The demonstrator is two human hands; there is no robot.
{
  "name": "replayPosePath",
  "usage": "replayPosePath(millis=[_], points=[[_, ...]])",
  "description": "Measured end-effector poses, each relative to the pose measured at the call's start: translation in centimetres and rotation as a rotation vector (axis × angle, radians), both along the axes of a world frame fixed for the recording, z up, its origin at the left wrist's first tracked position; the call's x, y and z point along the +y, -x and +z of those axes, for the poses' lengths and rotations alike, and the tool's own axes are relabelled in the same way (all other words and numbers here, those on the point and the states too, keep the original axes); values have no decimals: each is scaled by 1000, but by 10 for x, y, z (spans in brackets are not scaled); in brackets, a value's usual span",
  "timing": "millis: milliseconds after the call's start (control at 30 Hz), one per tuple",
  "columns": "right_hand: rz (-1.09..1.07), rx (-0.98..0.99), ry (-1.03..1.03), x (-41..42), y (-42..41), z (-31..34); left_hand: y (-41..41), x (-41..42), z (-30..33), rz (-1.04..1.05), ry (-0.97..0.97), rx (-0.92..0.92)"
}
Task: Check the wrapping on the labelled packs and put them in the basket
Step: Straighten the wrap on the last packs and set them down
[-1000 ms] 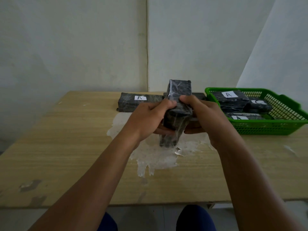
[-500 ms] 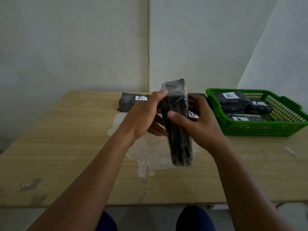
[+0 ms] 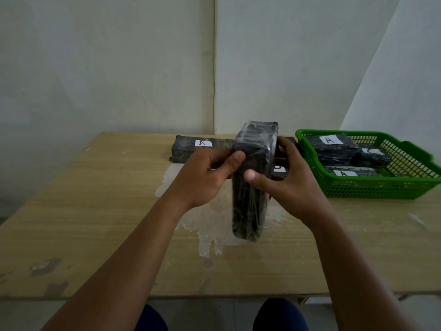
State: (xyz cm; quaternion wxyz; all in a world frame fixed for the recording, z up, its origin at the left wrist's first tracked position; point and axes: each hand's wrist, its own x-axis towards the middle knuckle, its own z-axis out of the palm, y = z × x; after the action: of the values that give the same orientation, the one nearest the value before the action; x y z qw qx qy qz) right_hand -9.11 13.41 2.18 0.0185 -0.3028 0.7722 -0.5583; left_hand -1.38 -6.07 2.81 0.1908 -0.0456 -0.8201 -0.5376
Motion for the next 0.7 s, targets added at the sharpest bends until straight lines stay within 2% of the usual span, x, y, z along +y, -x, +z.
replayPosePath(millis=[133, 200, 333, 400, 500, 567, 700], points=[[-38, -63, 112, -4, -4, 6, 8, 3, -13, 125, -413, -34], [-73, -97, 189, -7, -4, 7, 12, 2, -18, 157, -537, -21], [-78, -159, 334, -12, -13, 9, 13, 5, -19, 131, -612, 3], [-137, -159, 388, -14, -18, 11, 12, 6, -20, 41, -617, 33], [-187, -45, 314, -14, -24, 18, 8, 5, -22, -21, -555, 79], [-179, 54, 230, -12, -26, 21, 8, 1, -23, -52, -590, 76], [-228, 196, 219, -12, -33, 23, 8, 0, -22, -104, -637, 51]])
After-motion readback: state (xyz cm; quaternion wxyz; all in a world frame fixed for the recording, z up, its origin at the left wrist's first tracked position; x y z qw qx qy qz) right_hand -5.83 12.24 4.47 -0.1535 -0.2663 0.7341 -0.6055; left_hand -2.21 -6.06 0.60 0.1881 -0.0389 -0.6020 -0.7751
